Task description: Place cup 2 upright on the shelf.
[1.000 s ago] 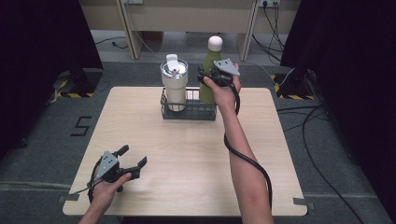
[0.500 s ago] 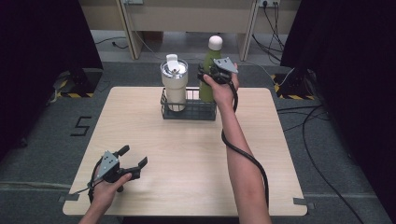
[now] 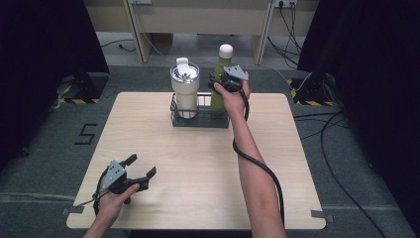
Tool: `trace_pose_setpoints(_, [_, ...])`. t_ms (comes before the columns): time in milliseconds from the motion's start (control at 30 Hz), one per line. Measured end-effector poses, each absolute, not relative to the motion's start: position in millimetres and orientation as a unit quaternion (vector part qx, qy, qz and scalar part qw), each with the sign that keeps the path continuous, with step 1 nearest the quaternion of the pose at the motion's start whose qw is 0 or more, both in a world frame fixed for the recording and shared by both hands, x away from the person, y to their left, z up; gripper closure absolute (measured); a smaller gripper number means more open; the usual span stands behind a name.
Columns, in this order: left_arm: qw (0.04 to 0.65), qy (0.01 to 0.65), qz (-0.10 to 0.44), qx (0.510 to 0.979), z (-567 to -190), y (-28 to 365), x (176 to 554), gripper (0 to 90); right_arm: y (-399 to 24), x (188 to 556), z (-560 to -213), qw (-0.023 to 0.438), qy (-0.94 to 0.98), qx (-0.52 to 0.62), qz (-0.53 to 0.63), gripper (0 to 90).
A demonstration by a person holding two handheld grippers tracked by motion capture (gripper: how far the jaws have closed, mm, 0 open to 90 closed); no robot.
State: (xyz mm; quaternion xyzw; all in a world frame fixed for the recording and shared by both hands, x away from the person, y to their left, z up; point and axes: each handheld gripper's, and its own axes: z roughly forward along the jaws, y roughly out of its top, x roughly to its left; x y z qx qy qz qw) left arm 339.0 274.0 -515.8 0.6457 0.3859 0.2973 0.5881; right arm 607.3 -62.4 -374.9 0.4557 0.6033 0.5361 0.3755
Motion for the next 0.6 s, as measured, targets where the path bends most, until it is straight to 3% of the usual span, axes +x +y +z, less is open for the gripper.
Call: trace_pose_setpoints(600, [0.587, 0.385, 0.296, 0.647, -516, 273, 339, 8.4, -60, 611, -396, 0.371, 0.612, 0.461, 0.525, 22.4])
